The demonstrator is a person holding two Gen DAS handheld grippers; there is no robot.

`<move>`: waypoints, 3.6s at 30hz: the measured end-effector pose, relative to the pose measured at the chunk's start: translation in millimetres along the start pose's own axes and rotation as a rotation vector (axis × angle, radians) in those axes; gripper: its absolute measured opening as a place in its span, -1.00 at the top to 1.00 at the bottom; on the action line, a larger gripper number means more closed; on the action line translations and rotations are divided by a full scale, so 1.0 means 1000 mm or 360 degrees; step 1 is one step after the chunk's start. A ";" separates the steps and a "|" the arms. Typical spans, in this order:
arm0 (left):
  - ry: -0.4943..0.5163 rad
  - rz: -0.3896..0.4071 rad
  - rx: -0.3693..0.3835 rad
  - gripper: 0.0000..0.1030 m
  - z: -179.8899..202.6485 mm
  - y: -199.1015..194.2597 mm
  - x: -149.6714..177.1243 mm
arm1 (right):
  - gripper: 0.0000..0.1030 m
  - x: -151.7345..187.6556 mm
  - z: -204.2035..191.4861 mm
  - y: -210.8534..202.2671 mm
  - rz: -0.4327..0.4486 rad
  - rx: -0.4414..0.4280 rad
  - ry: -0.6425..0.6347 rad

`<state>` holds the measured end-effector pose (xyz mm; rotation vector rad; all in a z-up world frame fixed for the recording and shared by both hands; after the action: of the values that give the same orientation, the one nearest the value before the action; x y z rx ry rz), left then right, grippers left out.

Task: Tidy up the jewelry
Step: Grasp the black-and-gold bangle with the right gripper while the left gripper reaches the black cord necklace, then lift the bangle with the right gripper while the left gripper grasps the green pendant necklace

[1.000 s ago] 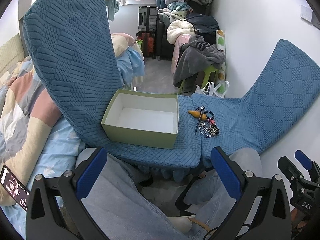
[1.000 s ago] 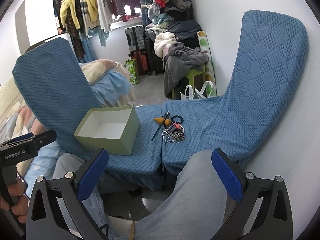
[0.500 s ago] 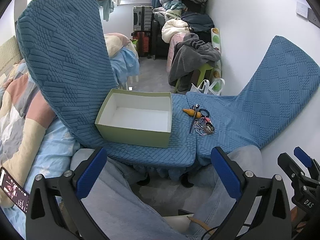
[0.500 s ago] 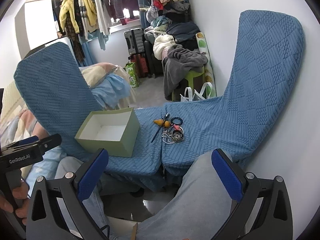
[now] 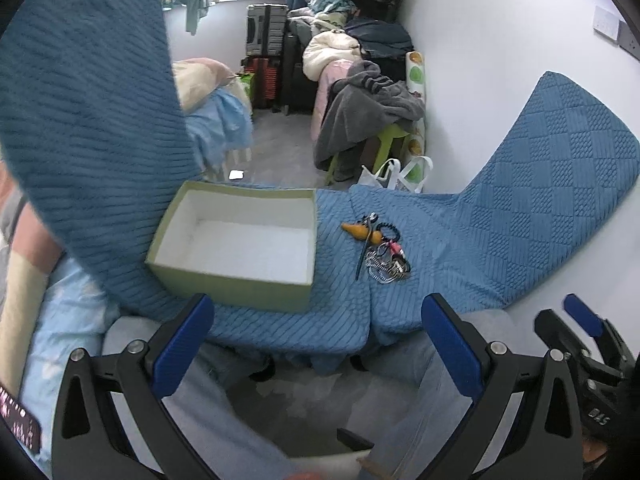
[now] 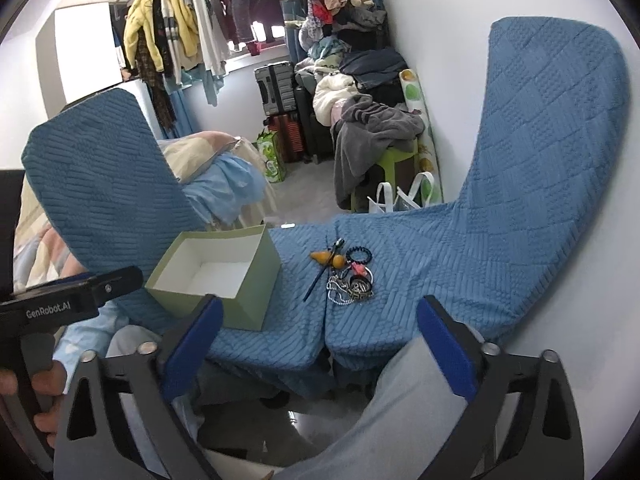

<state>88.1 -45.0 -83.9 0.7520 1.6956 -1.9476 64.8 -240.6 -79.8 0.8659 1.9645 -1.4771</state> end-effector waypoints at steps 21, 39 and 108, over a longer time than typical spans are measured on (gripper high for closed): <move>0.0020 -0.0211 0.0273 -0.20 0.018 0.159 -0.024 | 0.08 0.012 0.051 0.164 -0.0098 -0.0053 0.0008; 0.0009 -0.0527 0.0424 0.59 0.052 0.290 -0.014 | -0.06 0.041 0.081 0.294 -0.0433 -0.0064 -0.0075; 0.0045 -0.0102 0.0418 0.85 0.041 0.193 -0.070 | 0.75 -0.034 0.064 0.212 -0.0265 0.0013 0.0080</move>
<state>261.4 -114.5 -177.4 0.8296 1.5131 -2.2432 249.0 -266.6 -203.9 0.7654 2.1124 -1.5710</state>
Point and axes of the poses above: each gripper's, at about its wrist camera, not at the fingertips, and y roughly the way its jaws point, z to its right, x to its underside, the point moved 5 cm from there along y, roughly the way its jaws point, and after that the axes turned 6 degrees about y, right-handed, at the moved point
